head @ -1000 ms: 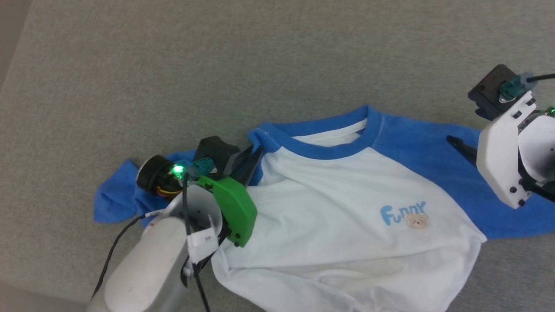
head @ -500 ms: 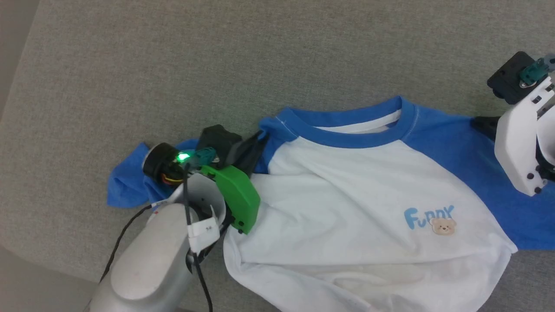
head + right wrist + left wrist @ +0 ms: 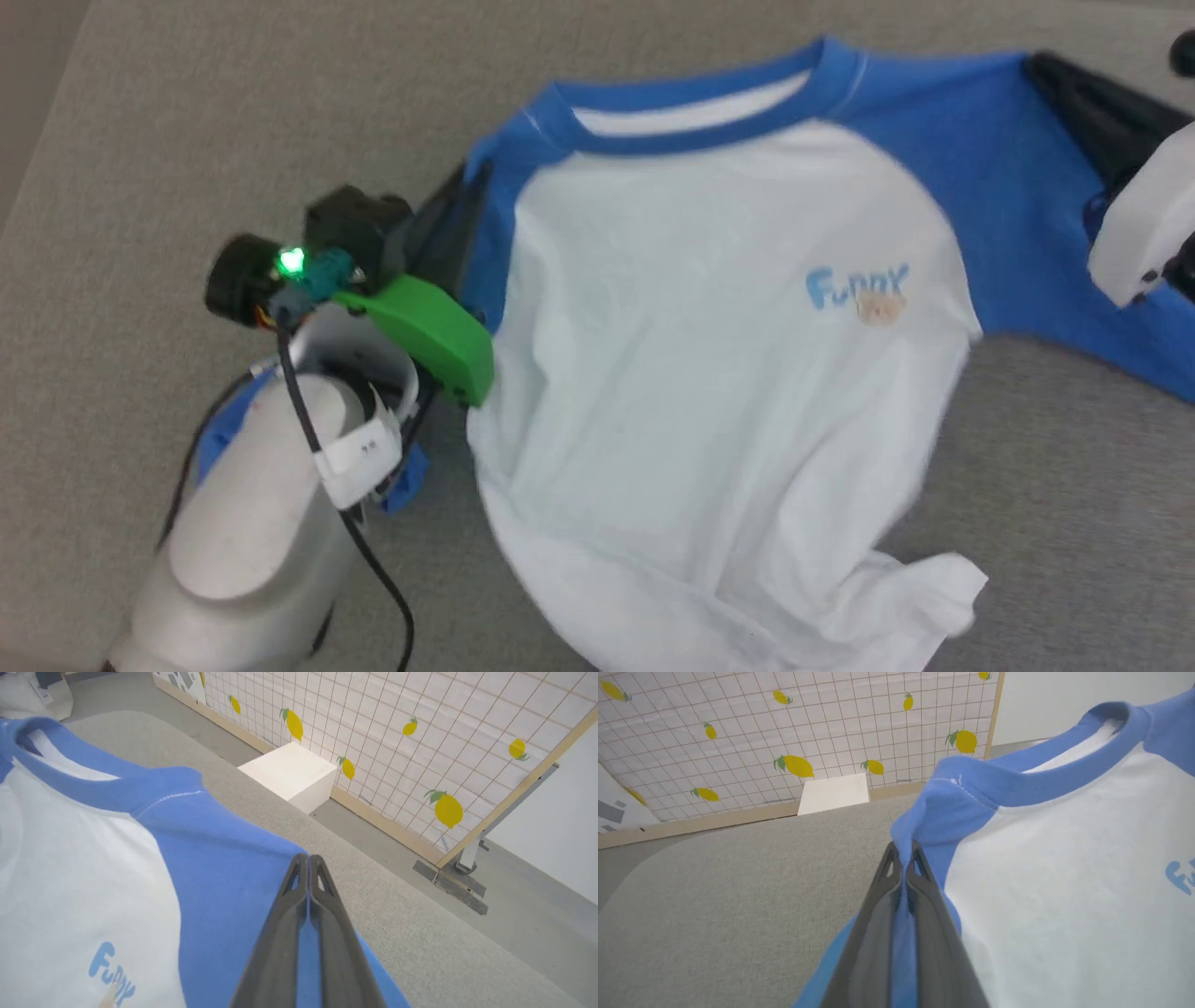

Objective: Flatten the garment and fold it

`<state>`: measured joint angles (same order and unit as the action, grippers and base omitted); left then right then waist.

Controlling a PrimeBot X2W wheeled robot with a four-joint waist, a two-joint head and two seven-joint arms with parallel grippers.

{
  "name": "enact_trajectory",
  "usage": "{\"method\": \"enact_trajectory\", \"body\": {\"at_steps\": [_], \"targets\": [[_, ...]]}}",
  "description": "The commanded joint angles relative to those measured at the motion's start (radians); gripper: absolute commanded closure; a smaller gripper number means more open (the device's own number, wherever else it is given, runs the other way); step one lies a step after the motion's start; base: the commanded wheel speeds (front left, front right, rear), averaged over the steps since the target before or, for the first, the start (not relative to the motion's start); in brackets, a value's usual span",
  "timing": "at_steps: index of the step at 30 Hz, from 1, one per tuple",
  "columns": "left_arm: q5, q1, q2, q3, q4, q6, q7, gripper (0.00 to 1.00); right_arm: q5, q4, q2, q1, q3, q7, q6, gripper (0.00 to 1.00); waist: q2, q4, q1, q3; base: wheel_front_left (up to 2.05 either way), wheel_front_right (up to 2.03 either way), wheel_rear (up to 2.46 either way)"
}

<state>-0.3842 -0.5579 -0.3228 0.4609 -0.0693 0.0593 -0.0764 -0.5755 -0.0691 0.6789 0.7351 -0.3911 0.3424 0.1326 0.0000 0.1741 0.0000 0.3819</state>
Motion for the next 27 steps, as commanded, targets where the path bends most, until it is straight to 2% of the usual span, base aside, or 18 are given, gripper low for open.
{"method": "enact_trajectory", "body": {"at_steps": [1,7,13,19,27], "targets": [[0.024,-0.041,-0.018,-0.012,0.014,0.011,0.011,1.0,0.039,-0.001,-0.028,0.005,0.044,-0.039,-0.002,1.0,0.0,-0.083,0.0,-0.093,0.0,0.0,0.0],[0.068,-0.173,-0.059,-0.034,0.049,0.007,-0.005,1.0,0.185,0.006,-0.125,0.066,0.145,-0.113,-0.002,1.0,0.0,-0.127,0.0,-0.163,0.0,0.0,0.0],[0.083,-0.317,-0.078,-0.037,0.041,-0.022,-0.057,1.0,0.256,0.024,-0.186,0.152,0.163,-0.121,-0.002,1.0,0.0,-0.154,0.0,-0.215,0.0,0.0,0.0],[0.09,-0.416,-0.083,-0.032,0.025,-0.043,-0.099,1.0,0.283,0.042,-0.209,0.231,0.143,-0.11,-0.002,1.0,0.0,-0.17,0.0,-0.269,0.0,0.0,0.0],[0.036,-0.462,-0.081,-0.05,0.052,-0.05,-0.182,1.0,0.259,0.079,-0.217,0.292,0.107,-0.039,-0.002,1.0,0.0,-0.19,0.0,-0.324,0.0,0.0,0.0]]}}
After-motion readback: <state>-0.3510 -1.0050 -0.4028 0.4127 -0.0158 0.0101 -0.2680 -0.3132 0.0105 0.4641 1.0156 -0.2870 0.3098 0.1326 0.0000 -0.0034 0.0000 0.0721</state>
